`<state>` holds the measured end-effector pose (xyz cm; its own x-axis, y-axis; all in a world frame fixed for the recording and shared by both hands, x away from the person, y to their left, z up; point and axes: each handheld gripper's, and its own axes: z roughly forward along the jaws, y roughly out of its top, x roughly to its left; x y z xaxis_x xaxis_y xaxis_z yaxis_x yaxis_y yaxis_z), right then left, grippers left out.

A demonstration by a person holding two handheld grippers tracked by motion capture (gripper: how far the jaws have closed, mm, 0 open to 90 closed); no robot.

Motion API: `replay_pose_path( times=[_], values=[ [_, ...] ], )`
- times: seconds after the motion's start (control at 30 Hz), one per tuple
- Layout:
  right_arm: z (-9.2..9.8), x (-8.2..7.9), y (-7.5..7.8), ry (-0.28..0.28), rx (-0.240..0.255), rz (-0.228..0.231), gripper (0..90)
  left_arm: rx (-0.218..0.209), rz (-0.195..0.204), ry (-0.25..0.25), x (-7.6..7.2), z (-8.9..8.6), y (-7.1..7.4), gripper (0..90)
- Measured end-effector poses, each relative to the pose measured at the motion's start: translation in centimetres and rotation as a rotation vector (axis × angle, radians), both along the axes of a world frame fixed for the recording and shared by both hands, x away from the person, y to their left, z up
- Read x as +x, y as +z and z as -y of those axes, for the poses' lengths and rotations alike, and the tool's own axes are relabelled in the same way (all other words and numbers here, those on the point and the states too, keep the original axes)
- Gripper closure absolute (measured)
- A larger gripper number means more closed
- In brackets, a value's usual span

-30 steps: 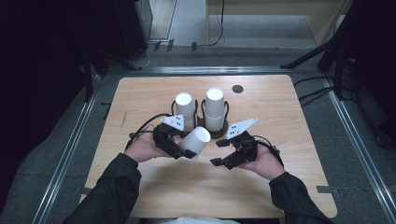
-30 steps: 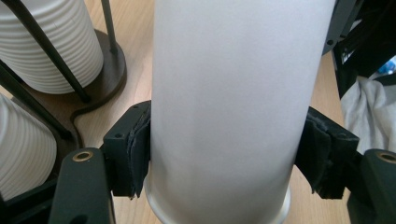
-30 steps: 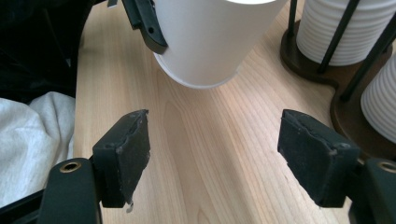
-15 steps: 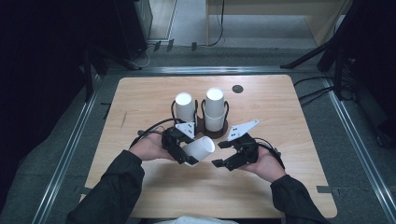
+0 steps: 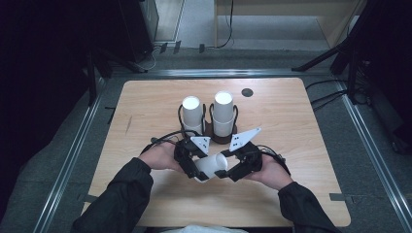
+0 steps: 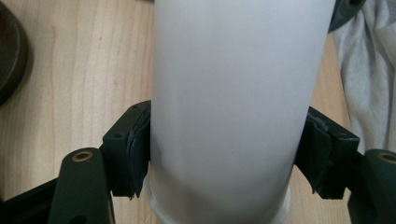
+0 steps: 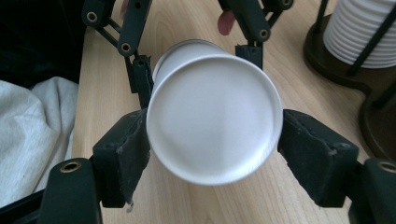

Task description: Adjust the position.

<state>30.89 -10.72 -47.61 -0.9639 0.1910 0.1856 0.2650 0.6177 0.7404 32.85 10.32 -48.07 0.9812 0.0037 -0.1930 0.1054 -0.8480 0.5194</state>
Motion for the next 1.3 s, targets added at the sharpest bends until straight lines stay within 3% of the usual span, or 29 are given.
replay_pose_path(
  times=[0.23,0.5,0.57,0.7,0.93,1.0,1.3],
  values=[
    [-0.5,-0.3,0.0,0.039,-0.011,0.005,33.8,0.006,-0.013,-0.009,-0.1,0.2,-0.1,27.8],
    [-0.4,-0.3,0.4,0.037,-0.018,-0.014,34.0,-0.019,-0.039,-0.006,0.0,0.1,-0.1,25.0],
    [-0.4,-0.2,0.5,0.039,-0.014,-0.017,33.9,-0.024,-0.03,0.003,0.0,0.1,0.0,22.0],
    [0.2,0.0,0.7,0.021,-0.012,-0.012,33.8,-0.062,-0.021,0.036,0.1,-0.2,0.3,12.6],
    [1.0,0.3,1.1,-0.002,0.006,-0.018,33.8,-0.1,-0.006,0.09,0.3,-0.7,0.8,11.7],
    [1.3,0.4,1.3,-0.007,0.018,-0.022,33.8,-0.133,0.007,0.116,0.2,-1.0,1.0,11.8],
    [1.7,0.9,2.3,-0.017,0.053,-0.038,33.8,-0.247,-0.001,0.198,-0.1,-2.5,1.4,13.4]
  ],
)
